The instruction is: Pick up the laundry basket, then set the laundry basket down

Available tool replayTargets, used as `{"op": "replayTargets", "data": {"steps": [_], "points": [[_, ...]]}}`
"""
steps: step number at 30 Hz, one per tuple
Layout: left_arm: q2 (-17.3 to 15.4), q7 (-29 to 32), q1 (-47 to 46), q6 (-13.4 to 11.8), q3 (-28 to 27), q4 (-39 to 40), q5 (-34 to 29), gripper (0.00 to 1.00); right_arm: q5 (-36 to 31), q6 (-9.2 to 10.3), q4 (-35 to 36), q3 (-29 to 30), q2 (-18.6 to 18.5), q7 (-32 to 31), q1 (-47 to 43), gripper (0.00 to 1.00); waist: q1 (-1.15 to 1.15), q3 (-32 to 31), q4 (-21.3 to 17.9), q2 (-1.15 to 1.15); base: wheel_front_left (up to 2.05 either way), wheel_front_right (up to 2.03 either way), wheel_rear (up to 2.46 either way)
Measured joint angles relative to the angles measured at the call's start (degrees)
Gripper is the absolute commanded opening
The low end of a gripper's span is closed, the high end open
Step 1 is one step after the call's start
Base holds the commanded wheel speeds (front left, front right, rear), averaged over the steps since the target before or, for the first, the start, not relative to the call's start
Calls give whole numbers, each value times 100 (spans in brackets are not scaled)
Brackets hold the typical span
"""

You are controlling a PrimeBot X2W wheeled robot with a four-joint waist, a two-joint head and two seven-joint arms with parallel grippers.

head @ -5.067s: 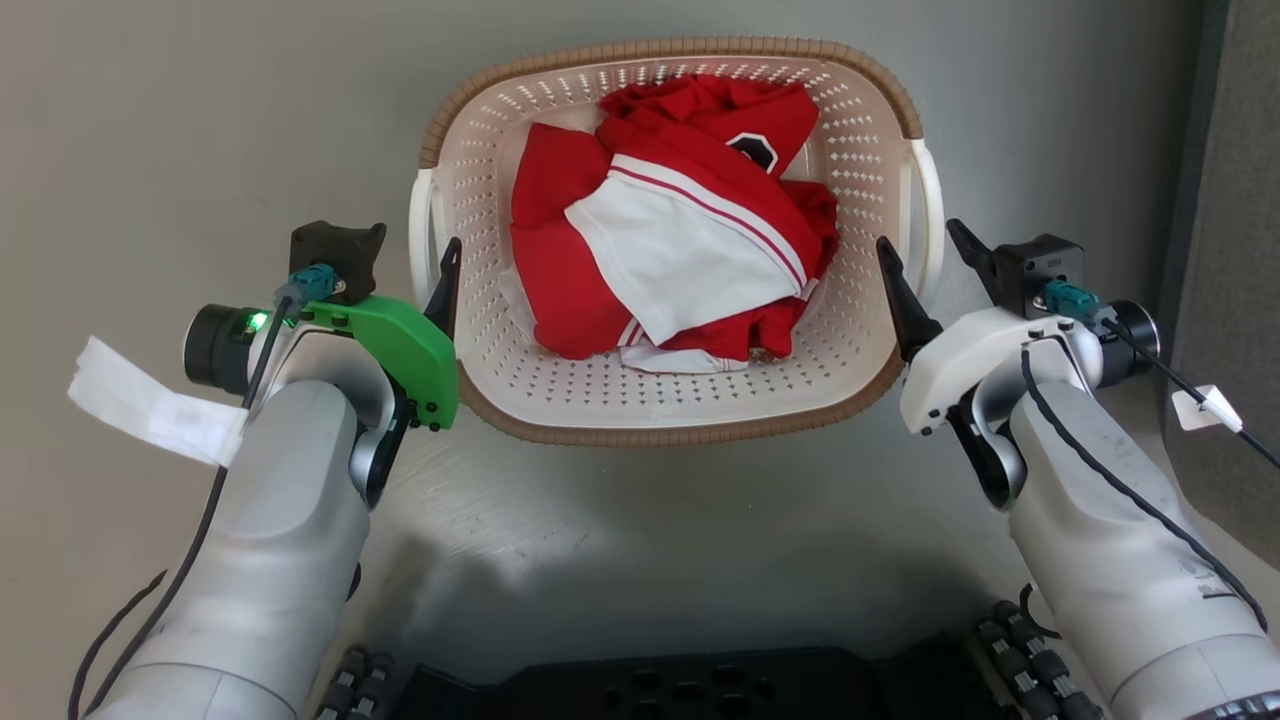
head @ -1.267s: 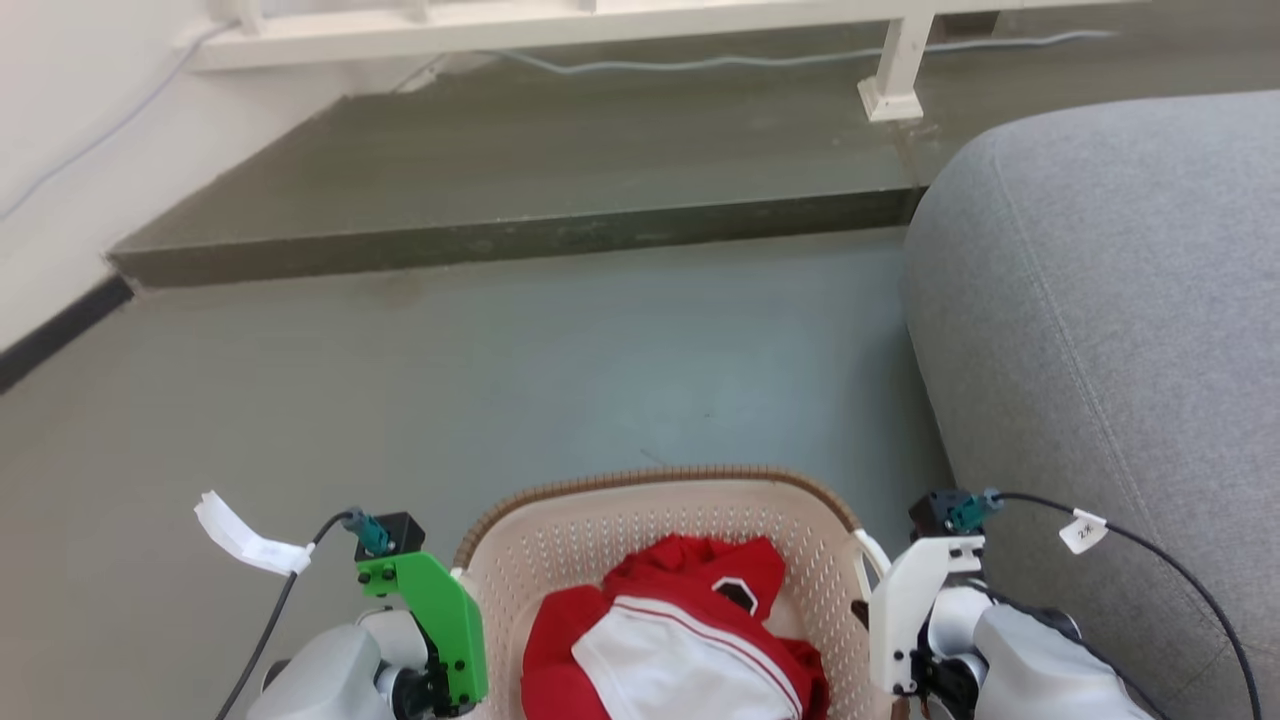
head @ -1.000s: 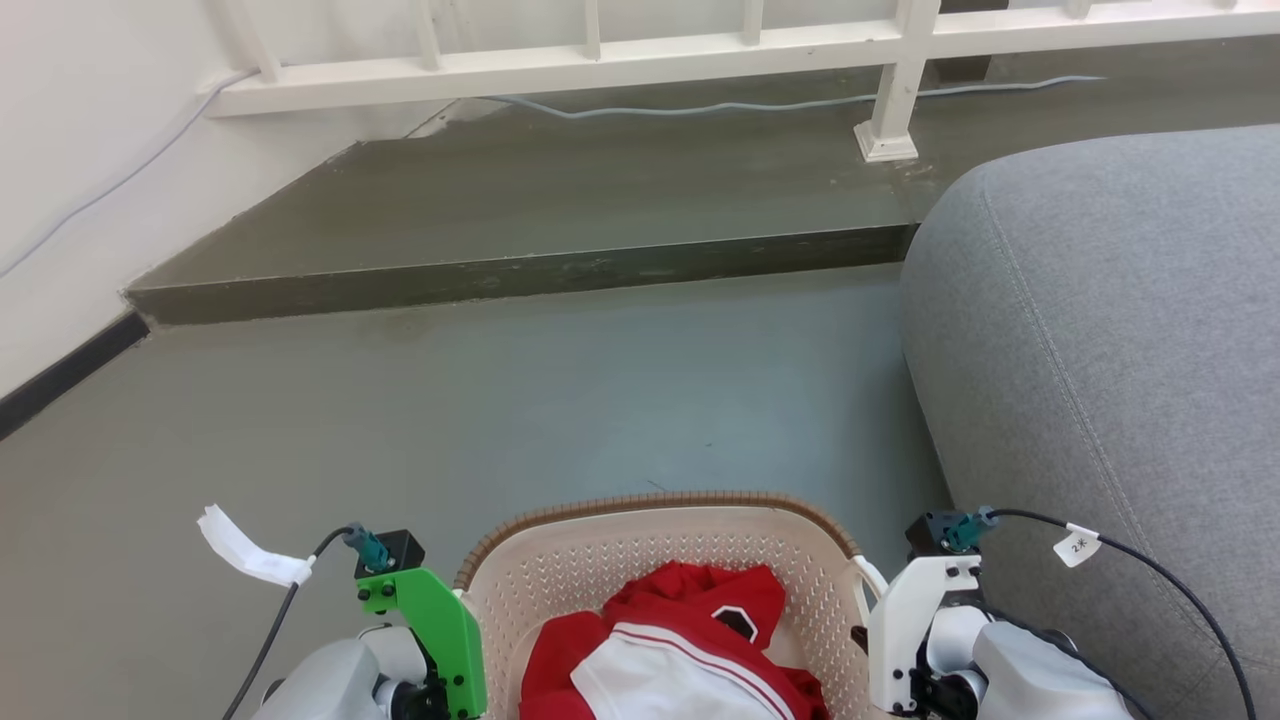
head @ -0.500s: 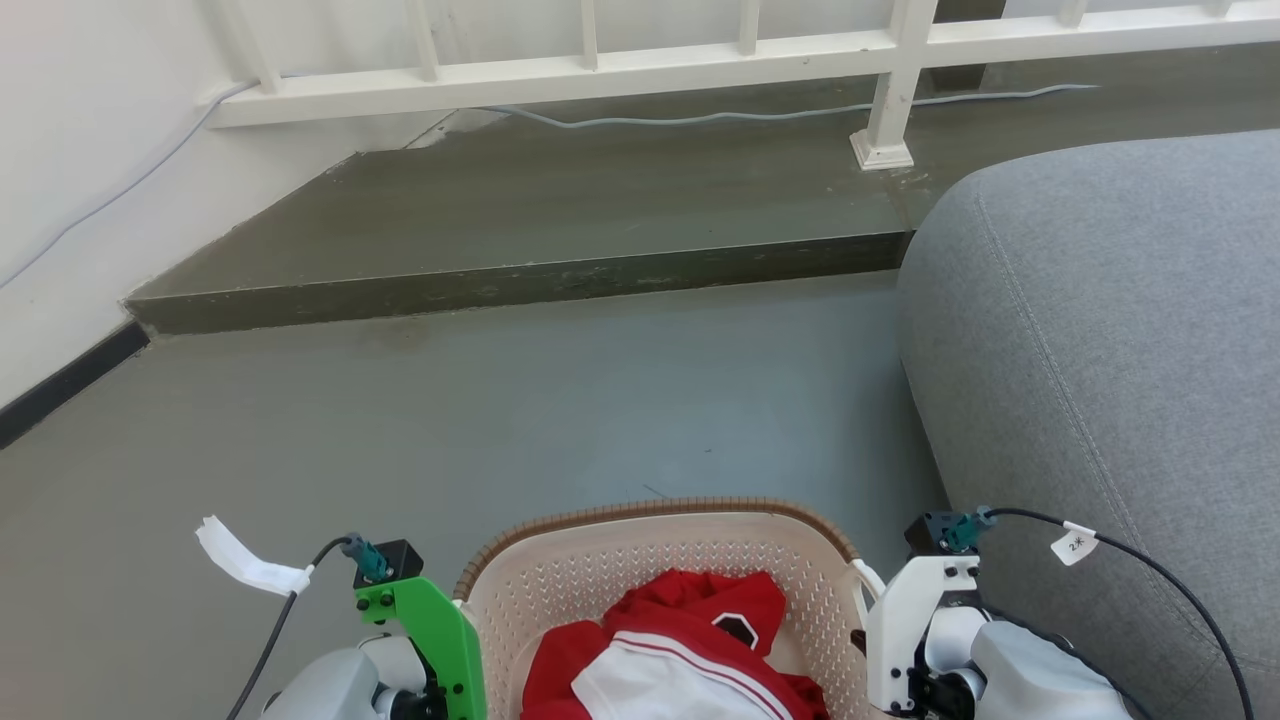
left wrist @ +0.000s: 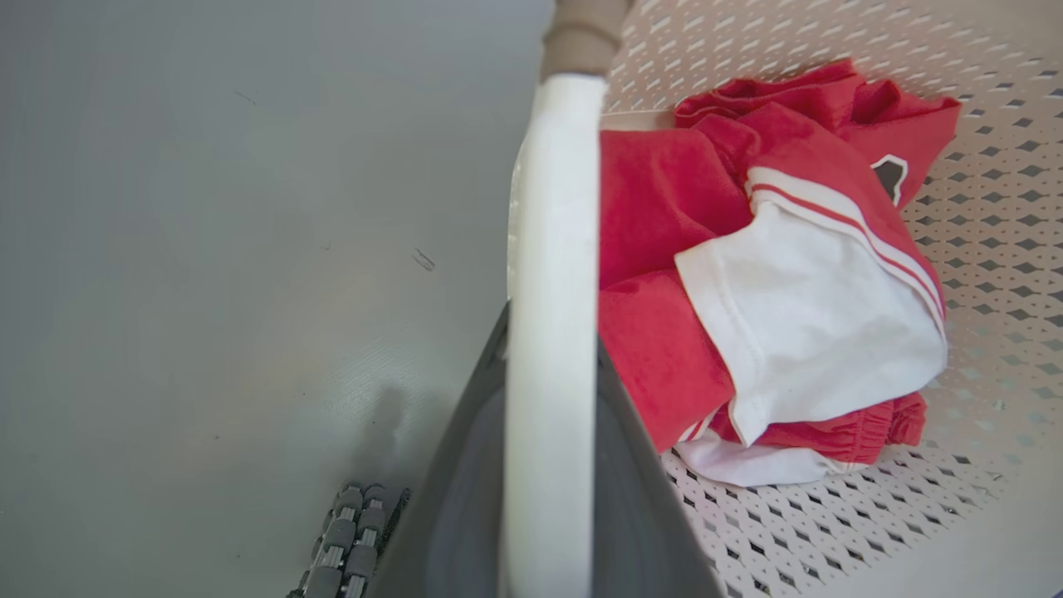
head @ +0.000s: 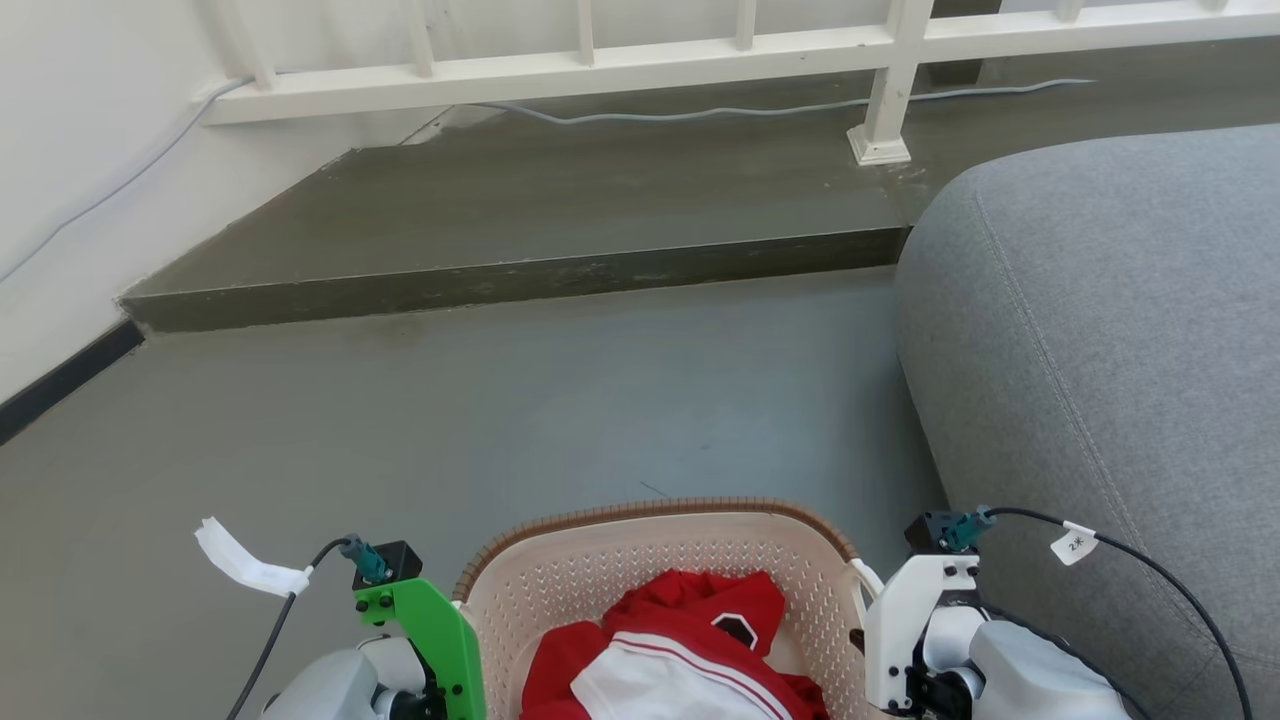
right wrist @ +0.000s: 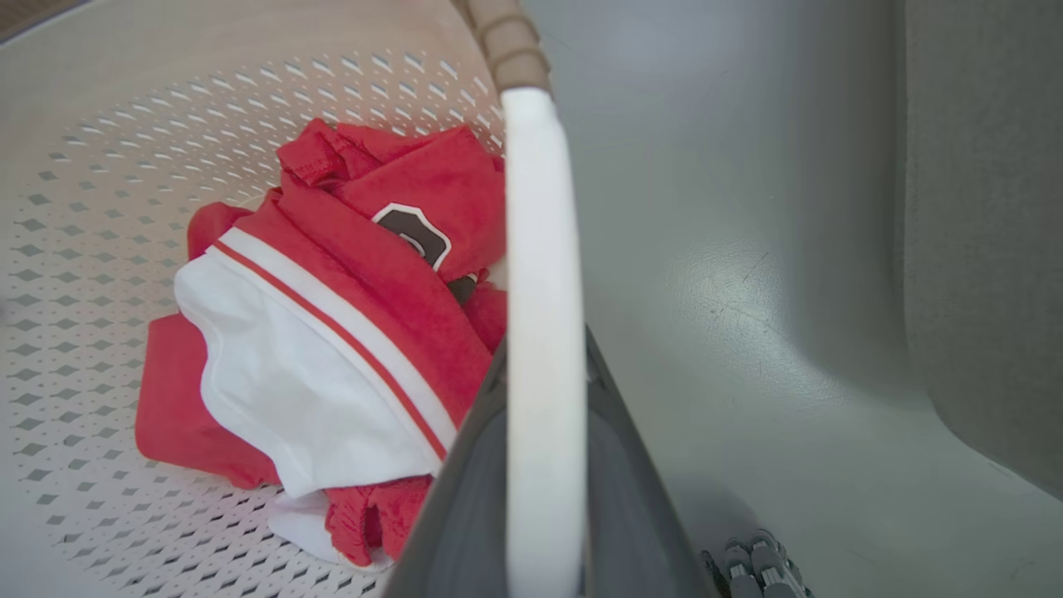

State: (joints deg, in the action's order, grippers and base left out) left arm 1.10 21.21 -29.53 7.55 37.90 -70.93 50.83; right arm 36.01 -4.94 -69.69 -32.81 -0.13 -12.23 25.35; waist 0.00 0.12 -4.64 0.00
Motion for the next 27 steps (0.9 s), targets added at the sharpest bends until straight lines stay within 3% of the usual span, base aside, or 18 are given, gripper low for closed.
{"op": "replayTargets", "data": {"steps": [27], "points": [[-13,-119,-13,-35,116,-14,84,0,223,101,123,-177,-23,64,4,0,0,173,-61,0,0,0,0]]}}
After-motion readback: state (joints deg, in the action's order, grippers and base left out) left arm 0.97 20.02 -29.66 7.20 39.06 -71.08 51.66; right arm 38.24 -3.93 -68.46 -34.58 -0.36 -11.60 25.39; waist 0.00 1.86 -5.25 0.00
